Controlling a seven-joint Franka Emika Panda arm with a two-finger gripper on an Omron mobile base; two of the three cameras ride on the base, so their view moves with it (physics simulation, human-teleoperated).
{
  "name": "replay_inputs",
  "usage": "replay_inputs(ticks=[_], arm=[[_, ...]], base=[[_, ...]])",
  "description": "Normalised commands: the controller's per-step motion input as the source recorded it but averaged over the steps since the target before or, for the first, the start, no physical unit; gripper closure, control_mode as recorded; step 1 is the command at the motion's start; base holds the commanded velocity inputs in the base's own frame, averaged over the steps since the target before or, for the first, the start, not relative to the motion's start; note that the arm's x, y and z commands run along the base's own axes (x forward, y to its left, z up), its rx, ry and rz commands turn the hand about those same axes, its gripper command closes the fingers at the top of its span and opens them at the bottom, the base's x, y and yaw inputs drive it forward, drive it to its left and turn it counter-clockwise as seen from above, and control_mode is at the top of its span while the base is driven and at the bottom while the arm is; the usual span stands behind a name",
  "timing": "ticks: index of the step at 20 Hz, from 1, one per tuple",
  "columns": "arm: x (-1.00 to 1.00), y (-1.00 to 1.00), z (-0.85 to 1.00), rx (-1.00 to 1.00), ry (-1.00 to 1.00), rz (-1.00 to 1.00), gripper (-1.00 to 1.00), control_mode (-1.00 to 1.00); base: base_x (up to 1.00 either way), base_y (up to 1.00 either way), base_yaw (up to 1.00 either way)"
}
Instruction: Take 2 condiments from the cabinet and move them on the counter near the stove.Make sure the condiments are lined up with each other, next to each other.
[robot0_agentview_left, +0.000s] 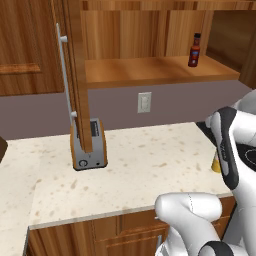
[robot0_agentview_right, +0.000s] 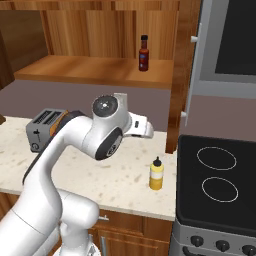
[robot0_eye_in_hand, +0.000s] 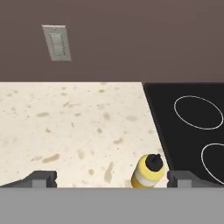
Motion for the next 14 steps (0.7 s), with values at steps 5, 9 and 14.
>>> replay_inputs(ticks=[5, 9, 14], arm=[[0.07, 0.02, 0.35, 0.03, 0.03, -0.11, -1.00, -1.00], [0.02, 0.10, 0.32, 0.00, 0.00, -0.09, -1.00, -1.00], [0.05, 0.15, 0.34, 0.00, -0.04, -0.06, -1.00, -1.00]], base=[[0.00, 0.00, 0.00], [0.00, 0.00, 0.00], [0.00, 0.00, 0.00]])
